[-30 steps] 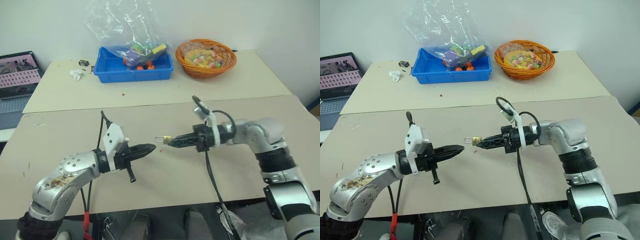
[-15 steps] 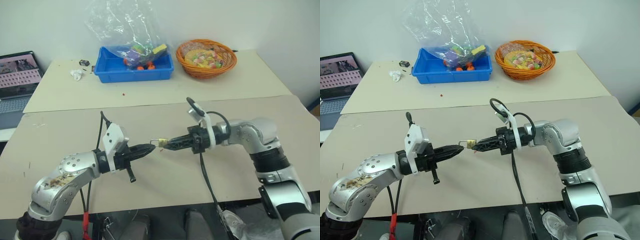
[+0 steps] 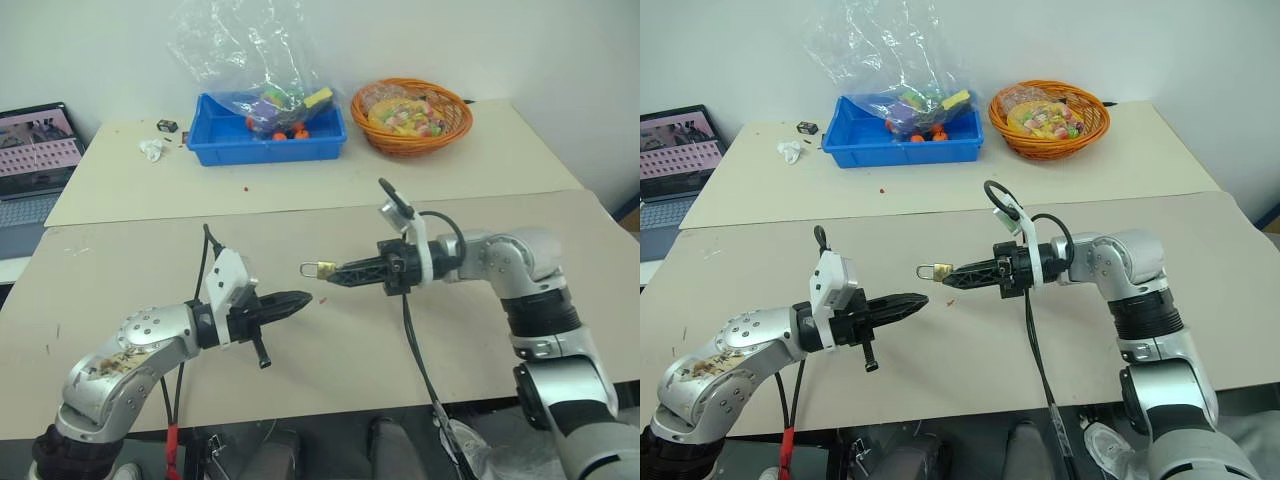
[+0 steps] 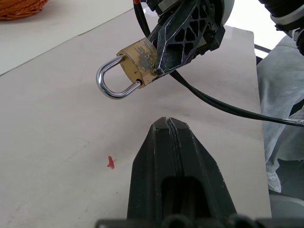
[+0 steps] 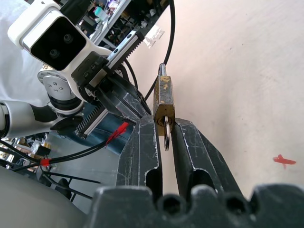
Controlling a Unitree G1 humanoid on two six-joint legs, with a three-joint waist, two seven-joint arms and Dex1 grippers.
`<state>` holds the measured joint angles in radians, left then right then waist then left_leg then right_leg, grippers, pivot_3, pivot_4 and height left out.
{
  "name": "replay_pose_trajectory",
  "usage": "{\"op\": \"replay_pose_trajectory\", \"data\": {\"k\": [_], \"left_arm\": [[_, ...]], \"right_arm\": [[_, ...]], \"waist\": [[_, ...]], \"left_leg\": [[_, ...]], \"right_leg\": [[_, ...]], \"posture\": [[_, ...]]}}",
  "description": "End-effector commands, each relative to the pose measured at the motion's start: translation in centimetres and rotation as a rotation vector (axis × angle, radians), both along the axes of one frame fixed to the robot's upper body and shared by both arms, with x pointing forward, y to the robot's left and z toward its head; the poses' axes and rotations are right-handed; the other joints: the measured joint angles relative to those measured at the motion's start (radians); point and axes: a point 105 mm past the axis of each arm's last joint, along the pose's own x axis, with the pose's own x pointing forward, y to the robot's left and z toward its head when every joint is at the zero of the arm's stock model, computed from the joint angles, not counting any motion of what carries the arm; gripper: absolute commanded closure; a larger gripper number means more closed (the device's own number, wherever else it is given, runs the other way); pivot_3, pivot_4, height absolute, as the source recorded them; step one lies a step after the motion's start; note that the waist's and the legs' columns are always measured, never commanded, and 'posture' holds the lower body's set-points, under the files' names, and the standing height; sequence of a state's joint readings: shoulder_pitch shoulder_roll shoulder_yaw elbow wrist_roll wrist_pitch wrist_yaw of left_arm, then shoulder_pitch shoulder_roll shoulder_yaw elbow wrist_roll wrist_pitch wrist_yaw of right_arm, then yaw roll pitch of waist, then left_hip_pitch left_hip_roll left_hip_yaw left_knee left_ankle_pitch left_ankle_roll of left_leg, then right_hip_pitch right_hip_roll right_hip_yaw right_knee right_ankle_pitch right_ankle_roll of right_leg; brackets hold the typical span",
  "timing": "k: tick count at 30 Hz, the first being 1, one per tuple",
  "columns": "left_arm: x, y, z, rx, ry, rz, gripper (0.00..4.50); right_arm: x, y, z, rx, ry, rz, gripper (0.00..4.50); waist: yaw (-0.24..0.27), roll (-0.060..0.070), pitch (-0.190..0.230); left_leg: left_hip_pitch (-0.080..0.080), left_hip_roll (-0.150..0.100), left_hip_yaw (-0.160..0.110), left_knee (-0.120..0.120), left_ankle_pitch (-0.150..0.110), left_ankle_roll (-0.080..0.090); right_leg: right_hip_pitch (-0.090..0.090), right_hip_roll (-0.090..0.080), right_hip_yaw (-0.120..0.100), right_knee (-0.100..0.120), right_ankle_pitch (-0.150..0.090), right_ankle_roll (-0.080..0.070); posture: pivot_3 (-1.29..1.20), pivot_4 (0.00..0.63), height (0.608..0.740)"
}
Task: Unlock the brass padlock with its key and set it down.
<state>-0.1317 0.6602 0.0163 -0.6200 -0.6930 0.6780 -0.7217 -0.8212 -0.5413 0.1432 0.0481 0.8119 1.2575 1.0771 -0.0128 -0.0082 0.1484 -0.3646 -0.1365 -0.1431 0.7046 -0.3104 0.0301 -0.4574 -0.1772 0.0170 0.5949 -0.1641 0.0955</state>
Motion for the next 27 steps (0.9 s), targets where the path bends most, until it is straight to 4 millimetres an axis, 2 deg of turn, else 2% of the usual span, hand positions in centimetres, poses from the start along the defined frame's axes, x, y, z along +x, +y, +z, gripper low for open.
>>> {"op": "replay_pose_trajectory", "data": {"k": [1,8,27], "left_arm": [[-0.3,-0.1,0.8,-0.005,-0.048,-0.014,4.49],[-0.4,-0.1,0.7,-0.008,-0.045,-0.017,4.49],[-0.2,-0.1,0.7,-0.011,-0.049,-0.01,4.49]], "right_arm": [[-0.9,0.0,1.1,0.032,-0.036,0.041,4.5],[-1.8,-0.3,0.2,0.008,-0.033,0.057,4.5],[-3.4,1.0,1.2,0.035,-0.046,0.109,4.5]], "waist": [[0.0,0.0,0.0],[0.0,0.0,0.0],[0.001,0.0,0.0]], "left_leg": [[0.0,0.0,0.0,0.0,0.0,0.0],[0.0,0.0,0.0,0.0,0.0,0.0],[0.0,0.0,0.0,0.0,0.0,0.0]], "right_leg": [[0.0,0.0,0.0,0.0,0.0,0.0],[0.0,0.0,0.0,0.0,0.0,0.0],[0.0,0.0,0.0,0.0,0.0,0.0]], "posture": [[0.0,0.15,0.74],[0.0,0.15,0.74],[0.0,0.15,0.74]]}}
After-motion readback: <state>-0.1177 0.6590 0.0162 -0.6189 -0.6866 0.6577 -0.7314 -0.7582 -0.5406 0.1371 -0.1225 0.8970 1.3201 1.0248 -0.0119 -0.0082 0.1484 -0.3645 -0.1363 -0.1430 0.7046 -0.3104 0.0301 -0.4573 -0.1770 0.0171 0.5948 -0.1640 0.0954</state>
